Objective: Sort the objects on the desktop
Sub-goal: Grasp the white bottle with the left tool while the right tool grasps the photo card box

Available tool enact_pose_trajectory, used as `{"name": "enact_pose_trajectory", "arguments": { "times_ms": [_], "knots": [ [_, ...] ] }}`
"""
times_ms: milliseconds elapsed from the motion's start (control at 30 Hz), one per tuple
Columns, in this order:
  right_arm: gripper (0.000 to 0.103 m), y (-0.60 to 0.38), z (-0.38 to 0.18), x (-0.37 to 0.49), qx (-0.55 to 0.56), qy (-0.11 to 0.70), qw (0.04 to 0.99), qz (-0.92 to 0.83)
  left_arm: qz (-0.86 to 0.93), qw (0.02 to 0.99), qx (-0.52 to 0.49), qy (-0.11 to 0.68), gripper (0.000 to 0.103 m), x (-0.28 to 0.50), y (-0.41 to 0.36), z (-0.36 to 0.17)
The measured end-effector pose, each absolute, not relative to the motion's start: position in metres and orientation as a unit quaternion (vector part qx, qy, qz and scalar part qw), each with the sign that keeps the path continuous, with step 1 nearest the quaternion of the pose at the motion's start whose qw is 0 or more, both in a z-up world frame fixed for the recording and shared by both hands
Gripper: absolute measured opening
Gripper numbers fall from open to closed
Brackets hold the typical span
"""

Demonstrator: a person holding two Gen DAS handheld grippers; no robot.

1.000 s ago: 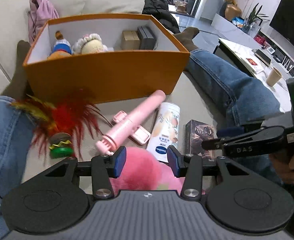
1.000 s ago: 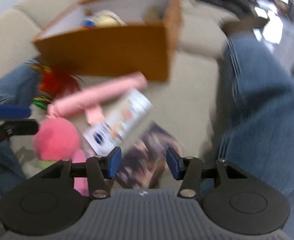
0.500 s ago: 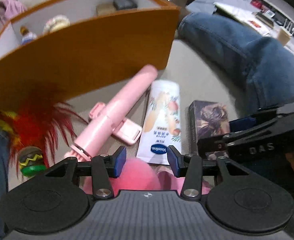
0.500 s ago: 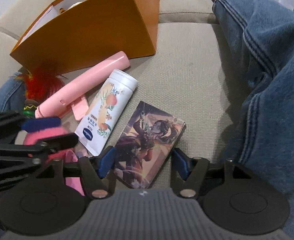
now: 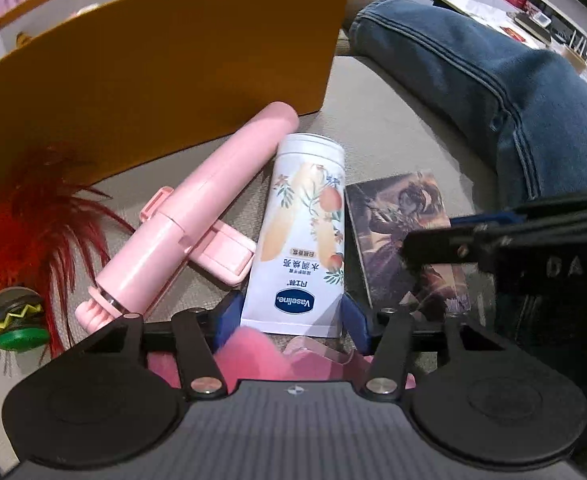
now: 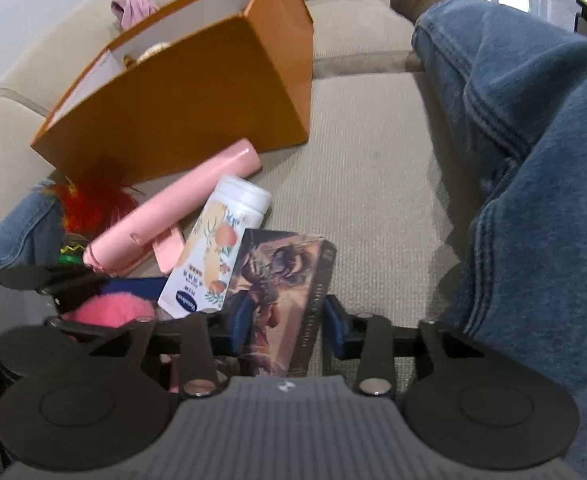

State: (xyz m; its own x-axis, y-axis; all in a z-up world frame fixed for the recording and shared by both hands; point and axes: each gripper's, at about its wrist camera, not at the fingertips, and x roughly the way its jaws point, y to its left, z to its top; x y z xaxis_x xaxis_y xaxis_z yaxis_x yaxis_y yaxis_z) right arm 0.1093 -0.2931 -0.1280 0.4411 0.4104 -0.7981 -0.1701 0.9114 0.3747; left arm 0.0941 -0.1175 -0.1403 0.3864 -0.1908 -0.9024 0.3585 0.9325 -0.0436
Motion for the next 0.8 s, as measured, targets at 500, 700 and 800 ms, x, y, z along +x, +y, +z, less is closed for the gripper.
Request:
{"name": "enact_pose_trajectory", "arguments": {
  "times_ms": [500,700,800],
  "knots": [
    [0.025,-0.299,-0.105,0.083,0.158,0.463,0.843,0.226,-0.226,0.867,0.070,0.438,0.009,0.051,-0.124,-0.096],
    [0.033,-0.292,-0.108,0.082,0.152,0.468,0.842,0.223,-0.197,0.875,0.091,0.433,0.011,0.051,-0.129,-0.103],
    [0.036,-0.290,-0.104,0.084,0.142,0.463,0.849,0.212,-0.190,0.875,0.093,0.435,0.011,0.054,-0.129,-0.106]
  ]
}}
